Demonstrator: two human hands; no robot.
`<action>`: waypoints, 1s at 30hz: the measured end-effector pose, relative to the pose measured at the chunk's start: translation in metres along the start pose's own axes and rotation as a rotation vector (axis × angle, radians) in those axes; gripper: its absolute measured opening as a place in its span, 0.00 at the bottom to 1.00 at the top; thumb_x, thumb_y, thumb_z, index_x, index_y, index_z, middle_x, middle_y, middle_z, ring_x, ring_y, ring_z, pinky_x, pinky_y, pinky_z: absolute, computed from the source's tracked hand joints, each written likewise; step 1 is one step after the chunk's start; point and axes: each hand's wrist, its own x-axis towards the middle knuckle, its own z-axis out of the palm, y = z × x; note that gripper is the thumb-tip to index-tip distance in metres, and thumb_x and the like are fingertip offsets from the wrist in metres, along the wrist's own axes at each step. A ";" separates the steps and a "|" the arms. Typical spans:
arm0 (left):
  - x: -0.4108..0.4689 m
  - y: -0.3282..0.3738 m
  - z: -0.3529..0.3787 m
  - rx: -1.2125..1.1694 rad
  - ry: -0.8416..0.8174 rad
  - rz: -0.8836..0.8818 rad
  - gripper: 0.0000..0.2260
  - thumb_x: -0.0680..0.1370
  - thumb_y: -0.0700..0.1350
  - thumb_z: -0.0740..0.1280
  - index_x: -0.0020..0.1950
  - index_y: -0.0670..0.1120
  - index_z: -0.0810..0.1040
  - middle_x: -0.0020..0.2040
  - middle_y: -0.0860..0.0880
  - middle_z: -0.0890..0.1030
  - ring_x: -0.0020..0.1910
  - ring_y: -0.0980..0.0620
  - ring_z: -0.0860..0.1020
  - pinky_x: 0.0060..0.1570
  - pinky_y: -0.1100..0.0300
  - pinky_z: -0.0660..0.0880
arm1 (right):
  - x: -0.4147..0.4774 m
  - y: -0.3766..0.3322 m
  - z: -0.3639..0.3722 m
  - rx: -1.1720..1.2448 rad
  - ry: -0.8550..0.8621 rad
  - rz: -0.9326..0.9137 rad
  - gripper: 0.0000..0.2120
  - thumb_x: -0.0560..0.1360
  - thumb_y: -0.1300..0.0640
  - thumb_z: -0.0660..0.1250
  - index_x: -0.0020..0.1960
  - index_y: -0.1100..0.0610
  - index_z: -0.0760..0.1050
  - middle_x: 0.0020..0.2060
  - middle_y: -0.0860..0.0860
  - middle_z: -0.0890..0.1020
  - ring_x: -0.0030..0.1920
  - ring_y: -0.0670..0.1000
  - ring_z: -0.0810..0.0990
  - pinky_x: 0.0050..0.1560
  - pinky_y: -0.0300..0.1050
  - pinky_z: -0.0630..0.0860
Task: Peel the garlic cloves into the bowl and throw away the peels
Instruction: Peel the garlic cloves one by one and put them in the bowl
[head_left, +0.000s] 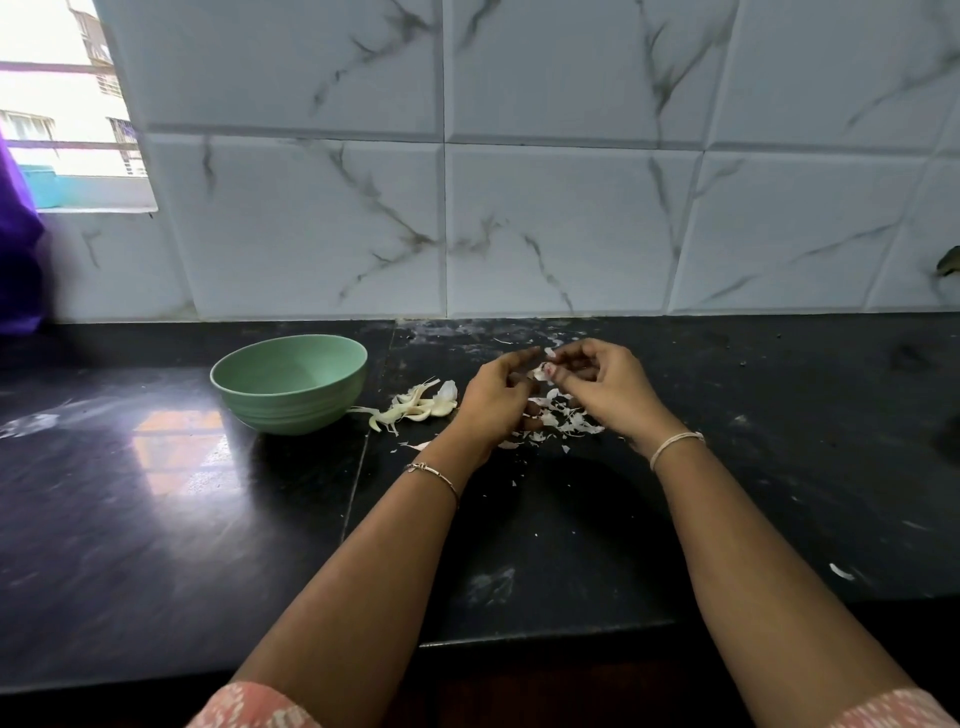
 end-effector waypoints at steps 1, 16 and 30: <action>-0.001 0.001 0.001 0.014 0.025 0.019 0.13 0.81 0.38 0.62 0.66 0.45 0.74 0.45 0.45 0.79 0.32 0.55 0.77 0.37 0.58 0.80 | 0.000 -0.001 0.001 -0.007 0.008 -0.013 0.05 0.73 0.58 0.74 0.48 0.54 0.80 0.43 0.51 0.85 0.45 0.50 0.84 0.50 0.48 0.81; -0.003 0.005 0.002 0.034 0.135 0.129 0.06 0.72 0.37 0.75 0.45 0.45 0.80 0.39 0.44 0.84 0.37 0.50 0.81 0.45 0.53 0.81 | 0.004 0.000 0.005 -0.080 0.171 -0.008 0.02 0.76 0.61 0.70 0.46 0.58 0.82 0.37 0.50 0.83 0.42 0.53 0.82 0.49 0.52 0.80; -0.004 0.009 -0.002 -0.139 0.158 0.075 0.04 0.74 0.34 0.73 0.44 0.42 0.82 0.37 0.43 0.84 0.35 0.53 0.83 0.38 0.62 0.80 | -0.003 -0.007 0.005 0.319 0.118 0.099 0.08 0.77 0.65 0.68 0.40 0.56 0.79 0.32 0.51 0.80 0.31 0.42 0.78 0.39 0.34 0.77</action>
